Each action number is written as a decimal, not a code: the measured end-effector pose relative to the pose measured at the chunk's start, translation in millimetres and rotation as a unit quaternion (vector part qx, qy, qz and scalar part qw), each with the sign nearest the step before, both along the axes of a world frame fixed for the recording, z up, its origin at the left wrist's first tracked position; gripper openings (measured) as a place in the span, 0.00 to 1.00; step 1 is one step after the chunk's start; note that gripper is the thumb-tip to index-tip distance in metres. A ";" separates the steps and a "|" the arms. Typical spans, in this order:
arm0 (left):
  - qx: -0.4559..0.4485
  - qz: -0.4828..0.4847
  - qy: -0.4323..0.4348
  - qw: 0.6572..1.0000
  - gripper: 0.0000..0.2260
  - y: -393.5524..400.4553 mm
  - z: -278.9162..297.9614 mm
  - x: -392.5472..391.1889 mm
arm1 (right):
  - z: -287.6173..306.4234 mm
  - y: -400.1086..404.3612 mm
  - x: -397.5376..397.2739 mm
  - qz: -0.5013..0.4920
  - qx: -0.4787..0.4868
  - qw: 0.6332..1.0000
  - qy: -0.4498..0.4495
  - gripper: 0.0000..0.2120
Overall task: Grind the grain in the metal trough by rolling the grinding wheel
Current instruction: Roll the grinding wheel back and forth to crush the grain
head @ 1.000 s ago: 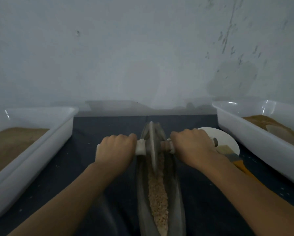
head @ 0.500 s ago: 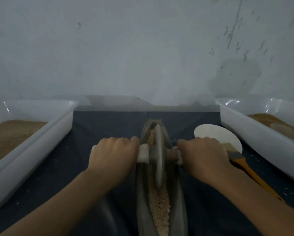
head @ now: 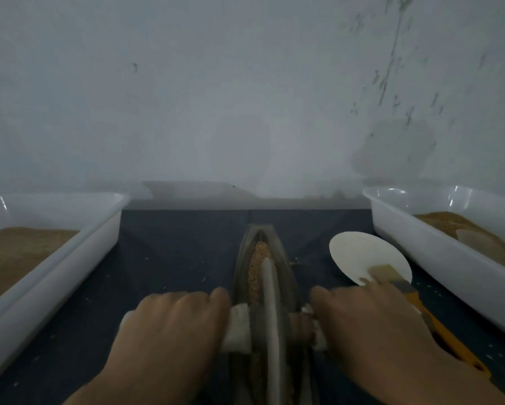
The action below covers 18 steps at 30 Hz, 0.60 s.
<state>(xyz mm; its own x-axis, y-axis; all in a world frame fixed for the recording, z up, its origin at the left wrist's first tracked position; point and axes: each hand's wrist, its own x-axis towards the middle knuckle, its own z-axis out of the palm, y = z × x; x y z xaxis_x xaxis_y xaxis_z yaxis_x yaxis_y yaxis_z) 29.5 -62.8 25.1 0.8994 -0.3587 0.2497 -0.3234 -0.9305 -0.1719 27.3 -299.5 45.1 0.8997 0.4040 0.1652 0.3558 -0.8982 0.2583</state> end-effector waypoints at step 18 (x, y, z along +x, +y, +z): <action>-0.014 0.002 -0.035 0.999 0.17 -5.2 2.7 10.9 | -11.5 -2.6 33.2 0.041 0.002 0.995 -0.096 0.22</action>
